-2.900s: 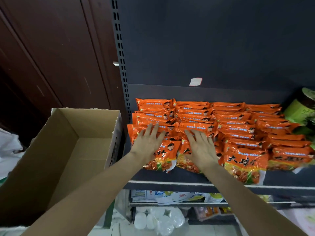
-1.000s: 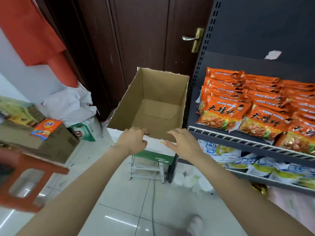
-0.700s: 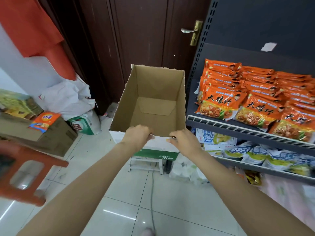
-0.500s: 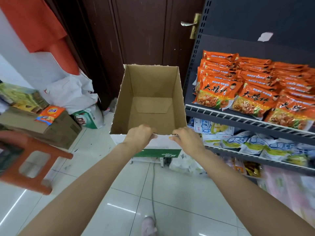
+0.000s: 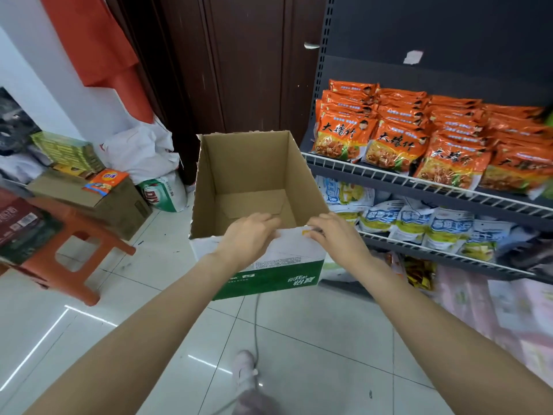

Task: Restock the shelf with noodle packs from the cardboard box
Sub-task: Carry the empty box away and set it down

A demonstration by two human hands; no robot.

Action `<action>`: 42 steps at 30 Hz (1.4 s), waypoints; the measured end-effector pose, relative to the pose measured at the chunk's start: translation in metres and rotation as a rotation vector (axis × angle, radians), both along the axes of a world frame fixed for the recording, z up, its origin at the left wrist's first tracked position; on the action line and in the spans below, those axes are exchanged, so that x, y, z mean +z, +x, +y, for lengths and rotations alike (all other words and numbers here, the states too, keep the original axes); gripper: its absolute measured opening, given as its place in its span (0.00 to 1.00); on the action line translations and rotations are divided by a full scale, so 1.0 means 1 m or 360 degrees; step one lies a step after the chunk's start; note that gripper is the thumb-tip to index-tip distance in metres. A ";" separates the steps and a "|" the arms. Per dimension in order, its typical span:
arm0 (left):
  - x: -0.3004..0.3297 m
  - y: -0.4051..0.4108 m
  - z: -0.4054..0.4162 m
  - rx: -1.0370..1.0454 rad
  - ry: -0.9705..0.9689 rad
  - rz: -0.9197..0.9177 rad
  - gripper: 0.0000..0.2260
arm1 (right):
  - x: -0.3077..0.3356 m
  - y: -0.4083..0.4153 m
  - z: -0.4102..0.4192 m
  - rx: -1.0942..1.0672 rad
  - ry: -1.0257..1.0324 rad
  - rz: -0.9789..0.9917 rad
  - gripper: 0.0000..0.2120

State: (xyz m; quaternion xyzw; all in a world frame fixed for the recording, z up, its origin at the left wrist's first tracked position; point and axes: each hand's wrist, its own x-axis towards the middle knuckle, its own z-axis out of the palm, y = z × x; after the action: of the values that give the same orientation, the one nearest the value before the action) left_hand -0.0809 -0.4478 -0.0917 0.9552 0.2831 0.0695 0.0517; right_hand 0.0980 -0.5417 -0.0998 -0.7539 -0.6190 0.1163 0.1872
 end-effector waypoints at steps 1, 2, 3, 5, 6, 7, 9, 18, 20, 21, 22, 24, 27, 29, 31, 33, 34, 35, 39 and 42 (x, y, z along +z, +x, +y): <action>0.004 0.000 -0.009 -0.0016 0.0024 -0.0016 0.10 | 0.003 0.000 -0.011 -0.0012 0.0004 -0.0005 0.08; 0.008 0.000 -0.017 -0.0038 0.0035 -0.0039 0.10 | 0.006 0.001 -0.022 -0.0030 0.0012 0.0007 0.09; 0.012 0.000 -0.025 -0.0064 0.0035 -0.0061 0.10 | 0.009 0.002 -0.032 -0.0040 0.0027 0.0025 0.09; 0.018 0.002 -0.041 -0.0120 0.0033 -0.0085 0.10 | 0.011 0.004 -0.051 -0.0056 0.0036 0.0068 0.11; 0.020 0.004 -0.048 -0.0141 0.0022 -0.0086 0.10 | 0.012 0.006 -0.060 -0.0074 0.0024 0.0091 0.12; 0.021 0.006 -0.054 -0.0151 -0.0007 -0.0081 0.11 | 0.012 0.007 -0.069 -0.0096 0.0009 0.0104 0.13; 0.018 0.013 -0.064 -0.0151 -0.0104 -0.0059 0.10 | 0.010 0.010 -0.084 -0.0142 -0.0043 0.0117 0.14; -0.021 0.068 -0.095 -0.0328 -0.0574 0.0151 0.09 | -0.022 0.026 -0.155 -0.0511 -0.0212 0.0198 0.14; -0.034 0.083 -0.097 -0.0385 -0.0683 0.0296 0.13 | -0.035 0.031 -0.176 -0.0653 -0.0293 0.0278 0.15; -0.041 0.092 -0.099 -0.0430 -0.0701 0.0390 0.11 | -0.042 0.033 -0.188 -0.0735 -0.0332 0.0301 0.15; -0.049 0.101 -0.101 -0.0477 -0.0715 0.0477 0.09 | -0.049 0.034 -0.199 -0.0807 -0.0361 0.0319 0.14; -0.063 0.119 -0.109 -0.0581 -0.0765 0.0573 0.04 | -0.060 0.037 -0.221 -0.0942 -0.0391 0.0370 0.14; -0.085 0.143 -0.135 -0.0736 -0.0828 0.0559 0.03 | -0.069 0.041 -0.252 -0.1177 -0.0428 0.0399 0.15; -0.099 0.158 -0.156 -0.0811 -0.0865 0.0524 0.05 | -0.076 0.046 -0.276 -0.1329 -0.0444 0.0391 0.14; -0.109 0.174 -0.181 -0.0880 -0.0901 0.0518 0.08 | -0.084 0.049 -0.303 -0.1500 -0.0452 0.0456 0.13; -0.116 0.192 -0.207 -0.0989 -0.0900 0.0552 0.09 | -0.089 0.051 -0.330 -0.1673 -0.0461 0.0529 0.13; -0.118 0.200 -0.219 -0.1047 -0.0902 0.0585 0.09 | -0.092 0.051 -0.342 -0.1749 -0.0468 0.0549 0.14; -0.121 0.207 -0.232 -0.1106 -0.0906 0.0616 0.10 | -0.094 0.051 -0.354 -0.1820 -0.0475 0.0563 0.15; -0.132 0.237 -0.287 -0.1293 -0.0875 0.0677 0.13 | -0.107 0.050 -0.406 -0.2067 -0.0493 0.0578 0.16; -0.138 0.260 -0.331 -0.1375 -0.0820 0.0669 0.13 | -0.108 0.055 -0.444 -0.2189 -0.0503 0.0526 0.15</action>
State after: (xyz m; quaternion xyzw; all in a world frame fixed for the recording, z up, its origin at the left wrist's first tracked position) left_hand 0.1791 -0.7790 -0.2301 0.9343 -0.1231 -0.2220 0.2501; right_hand 0.1534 -0.9857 -0.2081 -0.9633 0.0559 0.1728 0.1978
